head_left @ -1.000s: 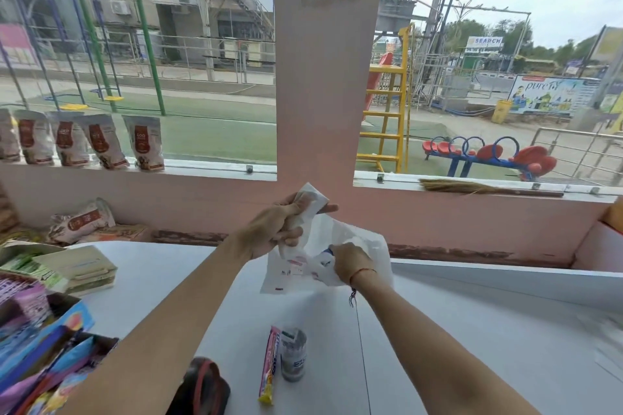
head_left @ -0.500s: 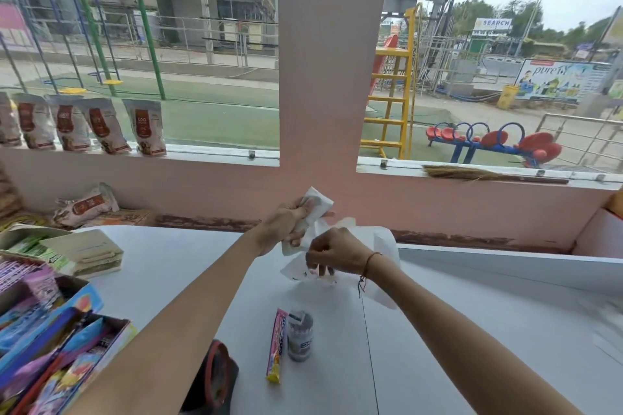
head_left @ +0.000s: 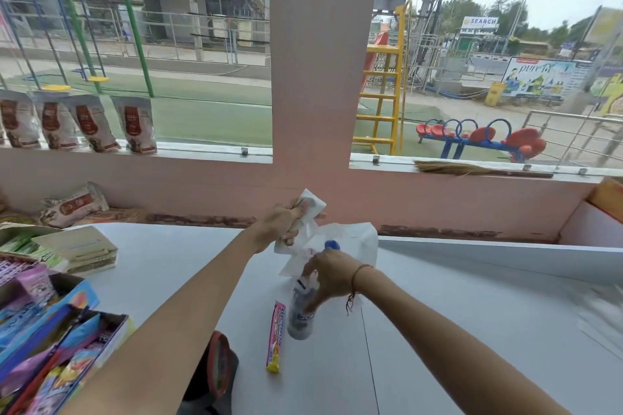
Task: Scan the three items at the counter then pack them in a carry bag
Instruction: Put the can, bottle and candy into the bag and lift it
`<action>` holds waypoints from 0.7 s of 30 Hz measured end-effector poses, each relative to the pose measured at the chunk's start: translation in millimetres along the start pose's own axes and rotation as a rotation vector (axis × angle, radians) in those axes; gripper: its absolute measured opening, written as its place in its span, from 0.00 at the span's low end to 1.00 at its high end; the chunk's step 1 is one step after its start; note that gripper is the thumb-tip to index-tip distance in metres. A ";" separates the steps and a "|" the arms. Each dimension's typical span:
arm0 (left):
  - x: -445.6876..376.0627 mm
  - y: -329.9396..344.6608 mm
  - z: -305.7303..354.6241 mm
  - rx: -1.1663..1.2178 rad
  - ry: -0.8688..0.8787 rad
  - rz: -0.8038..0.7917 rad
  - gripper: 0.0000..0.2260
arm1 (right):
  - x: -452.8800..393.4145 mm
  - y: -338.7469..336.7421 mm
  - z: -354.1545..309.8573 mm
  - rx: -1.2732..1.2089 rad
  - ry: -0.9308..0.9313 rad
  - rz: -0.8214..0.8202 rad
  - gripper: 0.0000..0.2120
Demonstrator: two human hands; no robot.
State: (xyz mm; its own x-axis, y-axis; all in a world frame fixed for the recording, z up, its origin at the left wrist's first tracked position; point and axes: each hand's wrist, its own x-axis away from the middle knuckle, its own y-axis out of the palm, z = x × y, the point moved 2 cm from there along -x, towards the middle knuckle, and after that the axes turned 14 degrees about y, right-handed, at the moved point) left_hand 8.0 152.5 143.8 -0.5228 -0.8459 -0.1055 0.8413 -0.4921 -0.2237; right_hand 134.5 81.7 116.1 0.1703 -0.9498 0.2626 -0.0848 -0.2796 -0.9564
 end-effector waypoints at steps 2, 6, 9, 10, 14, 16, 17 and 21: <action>-1.3 -2.6 -0.1 0.102 -0.002 0.036 0.15 | 4.7 -30.6 21.4 -0.244 0.039 0.056 0.22; -3.0 -2.3 0.7 0.172 -0.001 0.096 0.09 | 7.7 -67.9 64.0 -0.536 0.134 0.233 0.22; -3.1 -0.3 6.1 0.282 -0.013 0.067 0.07 | -2.9 -56.9 75.2 -0.383 0.272 0.368 0.25; -2.7 0.5 9.3 0.315 -0.013 0.044 0.07 | -8.6 -47.5 74.6 -0.271 0.310 0.378 0.24; -3.0 3.6 19.7 0.387 -0.014 -0.043 0.09 | -28.6 -11.9 68.3 -0.102 0.456 0.286 0.15; -0.7 4.9 17.6 0.366 -0.037 -0.105 0.10 | -36.2 2.7 67.0 -0.121 0.512 0.177 0.18; 1.0 6.0 15.0 0.351 -0.047 -0.133 0.11 | -38.5 8.9 66.3 -0.101 0.514 0.130 0.19; 6.8 11.8 1.5 0.283 -0.085 -0.115 0.10 | -37.6 21.7 61.5 0.017 0.488 0.137 0.19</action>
State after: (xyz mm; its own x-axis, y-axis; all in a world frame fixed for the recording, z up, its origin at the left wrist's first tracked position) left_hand 14.5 140.6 142.0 -0.6134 -0.7897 -0.0115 0.7884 -0.6131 0.0505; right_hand 186.7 120.1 77.6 -0.3202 -0.9338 0.1596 -0.0577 -0.1489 -0.9872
